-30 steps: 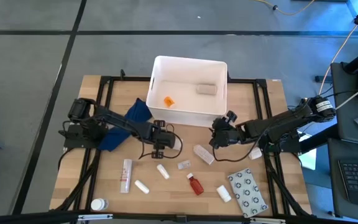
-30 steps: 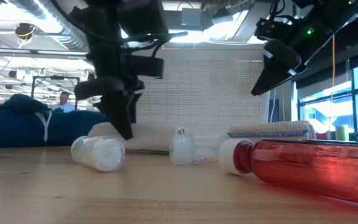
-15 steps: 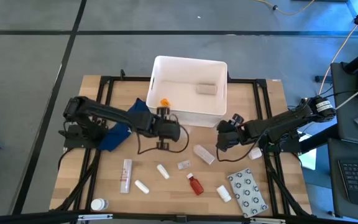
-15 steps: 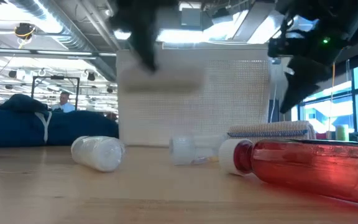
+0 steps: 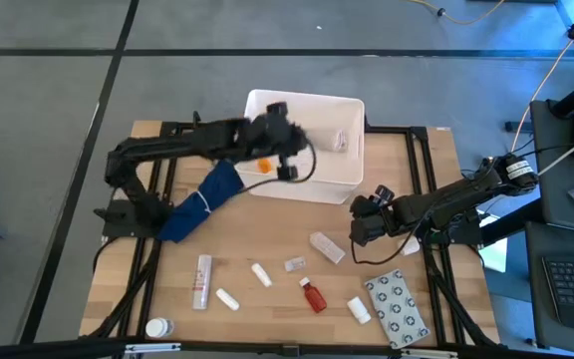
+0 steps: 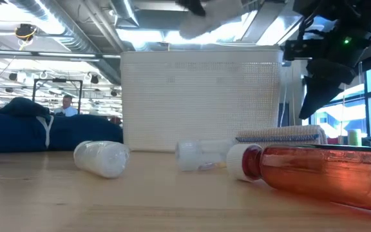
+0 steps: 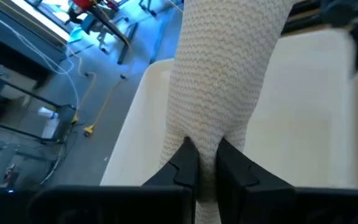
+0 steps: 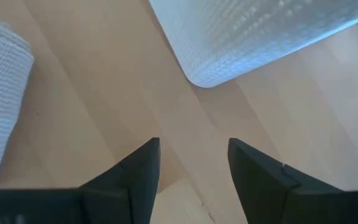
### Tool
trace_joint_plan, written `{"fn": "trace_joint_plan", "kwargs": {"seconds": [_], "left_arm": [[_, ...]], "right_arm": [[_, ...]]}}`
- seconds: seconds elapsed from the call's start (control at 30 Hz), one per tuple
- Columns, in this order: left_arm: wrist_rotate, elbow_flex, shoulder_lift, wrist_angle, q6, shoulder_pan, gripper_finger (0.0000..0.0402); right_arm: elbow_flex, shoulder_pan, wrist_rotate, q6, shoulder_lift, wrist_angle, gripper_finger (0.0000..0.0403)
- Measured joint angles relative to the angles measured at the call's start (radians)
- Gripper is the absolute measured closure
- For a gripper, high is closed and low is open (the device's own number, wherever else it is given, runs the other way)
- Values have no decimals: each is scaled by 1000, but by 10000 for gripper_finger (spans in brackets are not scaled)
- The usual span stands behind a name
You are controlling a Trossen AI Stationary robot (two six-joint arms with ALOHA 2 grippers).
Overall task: Pick & place medical supplies in basket/bin
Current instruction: Put the light brown bandage into the white bin
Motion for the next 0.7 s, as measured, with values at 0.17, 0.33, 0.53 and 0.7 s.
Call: {"fn": "trace_joint_plan", "kwargs": {"seconds": [0.17,0.33,0.53,0.7], "left_arm": [[169,0,116,98,52,149,380],[248,2,245,191,98,223,380],[308,25,387,200,102,258,380],[320,26,464,200,58,261,380]], "right_arm": [[0,0,0,15,0,7,212],[0,0,-3,44,0,42,212],[0,0,-2,64,0,49,212],[0,0,-2,64,0,62,212]]}}
